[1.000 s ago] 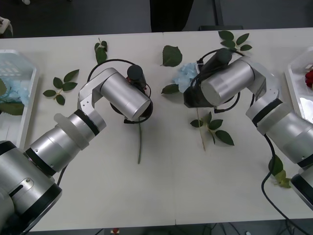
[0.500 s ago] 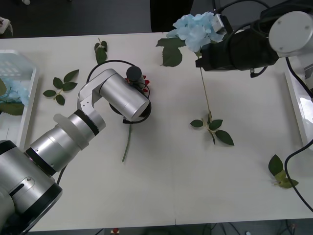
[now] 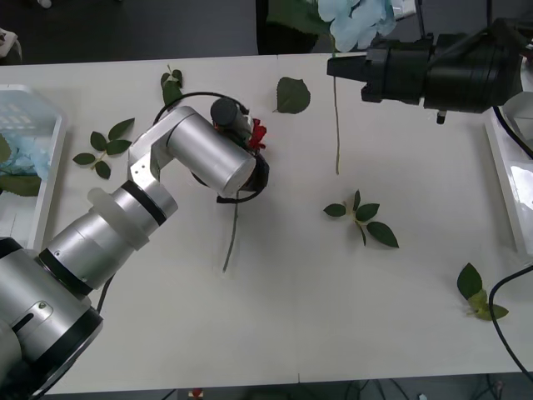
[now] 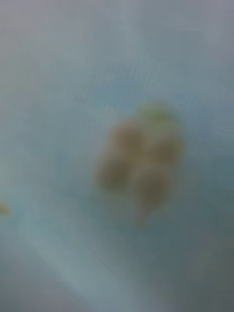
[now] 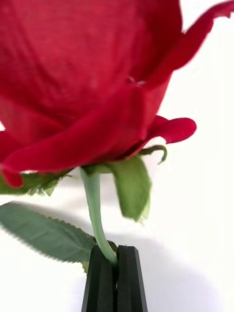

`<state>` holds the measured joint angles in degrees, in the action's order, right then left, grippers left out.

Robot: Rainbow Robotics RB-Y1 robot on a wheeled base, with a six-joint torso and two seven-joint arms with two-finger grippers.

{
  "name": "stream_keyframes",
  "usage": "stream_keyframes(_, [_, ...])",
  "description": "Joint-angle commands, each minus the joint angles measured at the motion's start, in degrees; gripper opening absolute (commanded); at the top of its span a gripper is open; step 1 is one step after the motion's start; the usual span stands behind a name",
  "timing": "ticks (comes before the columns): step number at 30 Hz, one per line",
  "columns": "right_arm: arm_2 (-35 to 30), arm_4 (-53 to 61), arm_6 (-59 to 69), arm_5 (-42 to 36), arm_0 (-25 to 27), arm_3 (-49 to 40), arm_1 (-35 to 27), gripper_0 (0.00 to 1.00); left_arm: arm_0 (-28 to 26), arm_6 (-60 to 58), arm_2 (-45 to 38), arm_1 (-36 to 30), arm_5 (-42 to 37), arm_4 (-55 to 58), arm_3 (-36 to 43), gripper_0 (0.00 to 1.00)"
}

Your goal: Place the red flowers into the right box and the blue flowers into the left box. If a person shows an open palm, hand one flower to the person first, then continue sorting.

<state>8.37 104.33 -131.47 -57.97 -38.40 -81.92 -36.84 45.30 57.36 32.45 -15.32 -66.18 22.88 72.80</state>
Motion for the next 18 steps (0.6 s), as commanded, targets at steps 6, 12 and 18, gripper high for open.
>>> stream_keyframes(6, [-0.73, 3.16, -0.81, 0.76, 1.13, -2.19, -1.30, 0.00, -2.41, 1.71, -9.86, -6.65, 3.77, 13.34, 25.20, 0.00])
stream_keyframes(12, [-0.82, 3.25, -0.81, 0.76, 1.22, -2.19, -1.39, 0.00, -8.74, 1.62, -16.01, -7.09, 3.51, 15.18, 37.76, 0.00])
stream_keyframes(18, [-0.73, 1.23, 0.42, 0.76, 1.92, -1.40, -1.48, 0.00, -16.91, 2.32, -21.55, -5.42, -0.27, 15.27, 50.33, 0.00])
